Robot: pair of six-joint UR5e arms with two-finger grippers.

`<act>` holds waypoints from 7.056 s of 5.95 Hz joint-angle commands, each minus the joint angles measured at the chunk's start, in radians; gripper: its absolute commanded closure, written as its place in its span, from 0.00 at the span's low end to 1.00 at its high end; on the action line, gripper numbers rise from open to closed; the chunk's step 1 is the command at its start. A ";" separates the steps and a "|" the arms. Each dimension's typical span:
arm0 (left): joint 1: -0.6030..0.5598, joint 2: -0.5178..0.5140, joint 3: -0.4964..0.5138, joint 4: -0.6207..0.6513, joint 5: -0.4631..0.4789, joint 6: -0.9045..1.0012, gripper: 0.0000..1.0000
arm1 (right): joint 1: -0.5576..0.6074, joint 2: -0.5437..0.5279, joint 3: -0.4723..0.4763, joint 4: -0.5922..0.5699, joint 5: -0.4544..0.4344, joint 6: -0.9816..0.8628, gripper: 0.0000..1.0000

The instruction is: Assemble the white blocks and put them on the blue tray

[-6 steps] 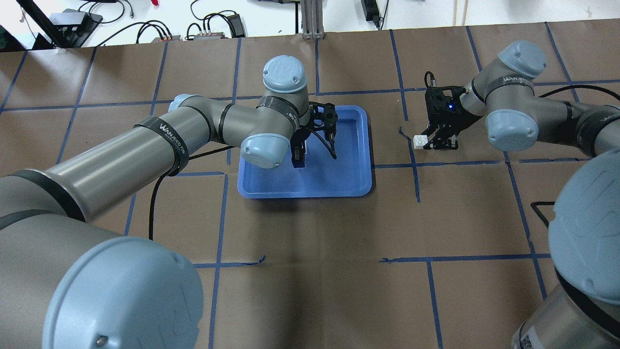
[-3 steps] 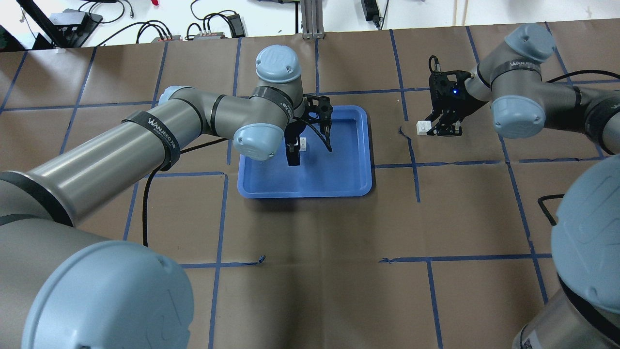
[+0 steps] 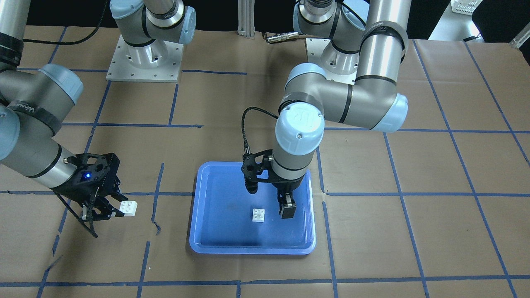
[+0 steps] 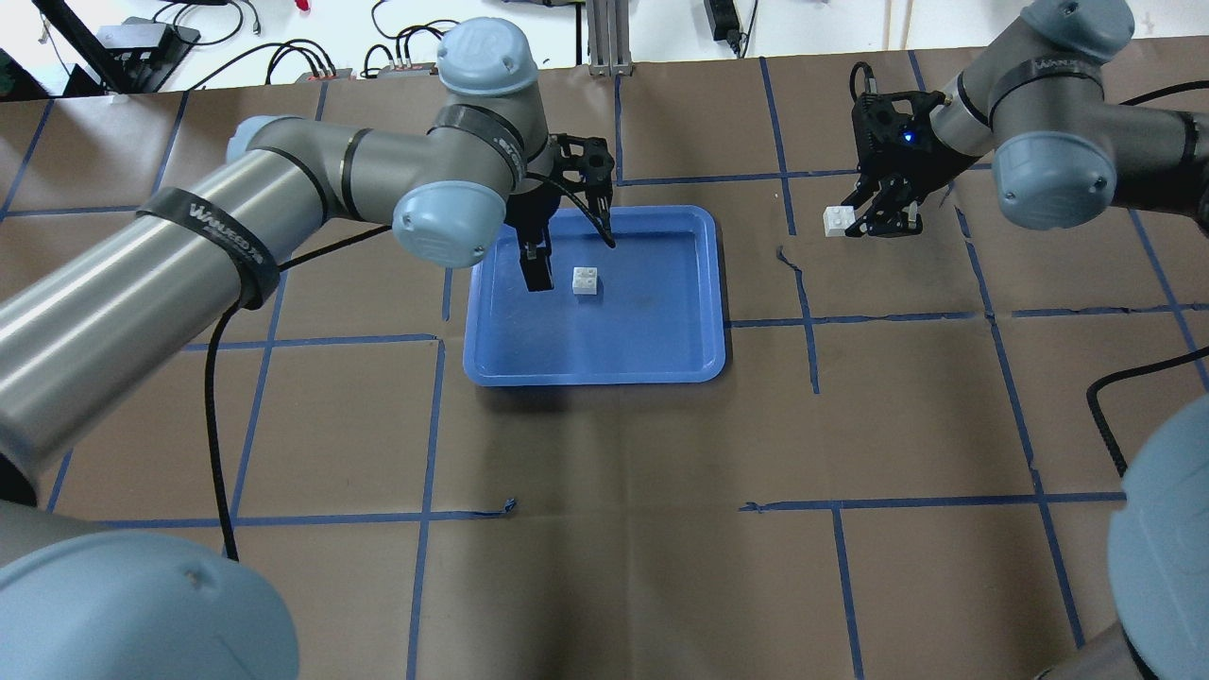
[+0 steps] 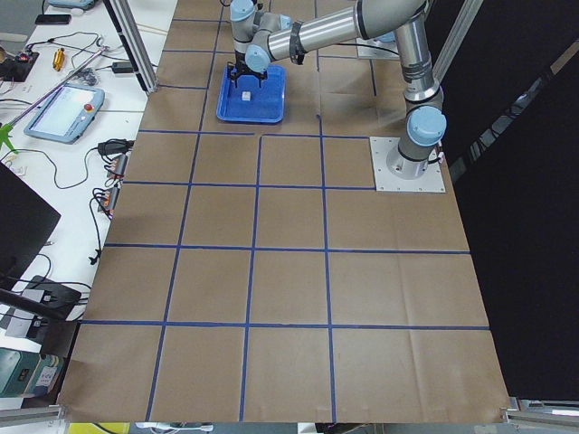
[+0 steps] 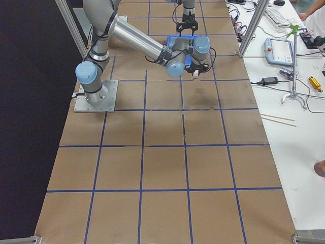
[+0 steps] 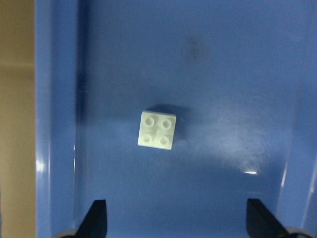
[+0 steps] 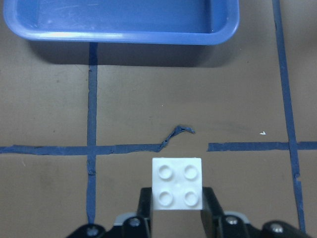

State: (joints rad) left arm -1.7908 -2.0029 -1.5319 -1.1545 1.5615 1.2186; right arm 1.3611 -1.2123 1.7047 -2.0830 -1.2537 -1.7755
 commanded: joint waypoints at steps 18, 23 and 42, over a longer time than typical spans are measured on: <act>0.212 0.427 0.030 -0.375 0.048 -1.123 0.01 | 0.426 0.254 -0.031 -0.425 -0.010 0.524 0.72; 0.214 0.431 0.030 -0.373 0.045 -1.128 0.01 | 0.447 0.255 -0.031 -0.425 -0.015 0.538 0.71; 0.212 0.446 0.012 -0.373 0.043 -1.128 0.01 | 0.447 0.266 -0.031 -0.419 -0.012 0.548 0.69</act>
State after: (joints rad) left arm -1.5785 -1.5575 -1.5201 -1.5278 1.6046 0.0905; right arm 1.8086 -0.9455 1.6736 -2.5052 -1.2655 -1.2272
